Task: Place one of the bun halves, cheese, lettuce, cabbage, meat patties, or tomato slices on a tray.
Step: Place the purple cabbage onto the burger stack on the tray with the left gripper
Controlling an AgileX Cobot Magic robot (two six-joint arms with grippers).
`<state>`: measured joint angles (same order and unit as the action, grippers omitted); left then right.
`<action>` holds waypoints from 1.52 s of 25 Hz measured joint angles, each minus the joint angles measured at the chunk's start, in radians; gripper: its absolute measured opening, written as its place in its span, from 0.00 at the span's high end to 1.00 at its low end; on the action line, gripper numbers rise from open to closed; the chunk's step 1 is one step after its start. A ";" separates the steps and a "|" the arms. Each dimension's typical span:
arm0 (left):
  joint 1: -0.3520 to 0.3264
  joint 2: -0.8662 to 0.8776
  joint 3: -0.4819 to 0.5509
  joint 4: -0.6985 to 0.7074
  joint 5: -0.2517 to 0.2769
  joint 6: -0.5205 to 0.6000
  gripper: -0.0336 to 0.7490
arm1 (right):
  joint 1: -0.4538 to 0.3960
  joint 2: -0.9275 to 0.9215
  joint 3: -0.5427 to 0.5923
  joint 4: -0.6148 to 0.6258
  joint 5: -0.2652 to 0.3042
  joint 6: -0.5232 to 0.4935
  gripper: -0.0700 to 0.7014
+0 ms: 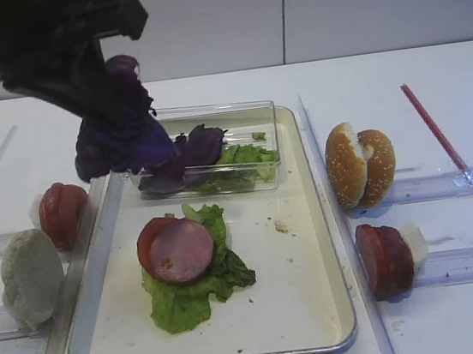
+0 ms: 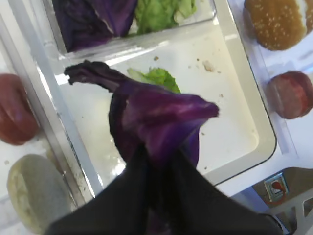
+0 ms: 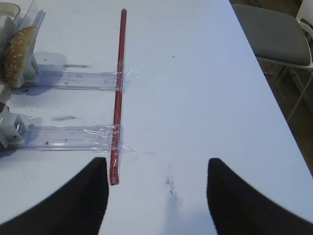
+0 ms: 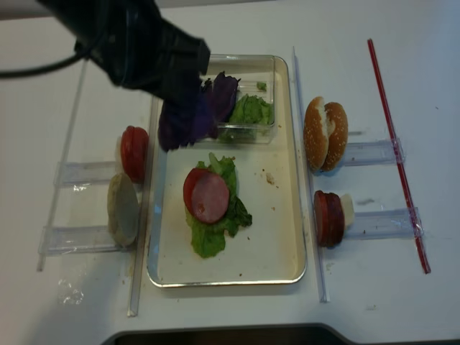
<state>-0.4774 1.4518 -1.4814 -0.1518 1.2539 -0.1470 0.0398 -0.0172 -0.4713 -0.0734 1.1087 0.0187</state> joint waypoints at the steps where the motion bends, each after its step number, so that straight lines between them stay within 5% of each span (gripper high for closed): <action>1: 0.000 -0.013 0.028 -0.004 0.000 -0.002 0.89 | 0.000 0.000 0.000 0.000 0.000 0.000 0.31; 9: -0.004 -0.034 0.164 -0.043 -0.006 -0.004 0.89 | 0.000 0.000 0.000 0.000 0.000 0.000 0.31; 29: -0.010 0.197 0.166 -0.106 -0.029 0.041 0.89 | 0.000 0.000 0.000 0.000 0.000 0.002 0.31; 38: -0.010 0.251 0.166 -0.148 -0.165 0.089 0.90 | 0.000 0.000 0.000 0.000 0.000 0.002 0.31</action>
<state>-0.4878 1.7027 -1.3150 -0.2995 1.0893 -0.0576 0.0398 -0.0172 -0.4713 -0.0734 1.1087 0.0205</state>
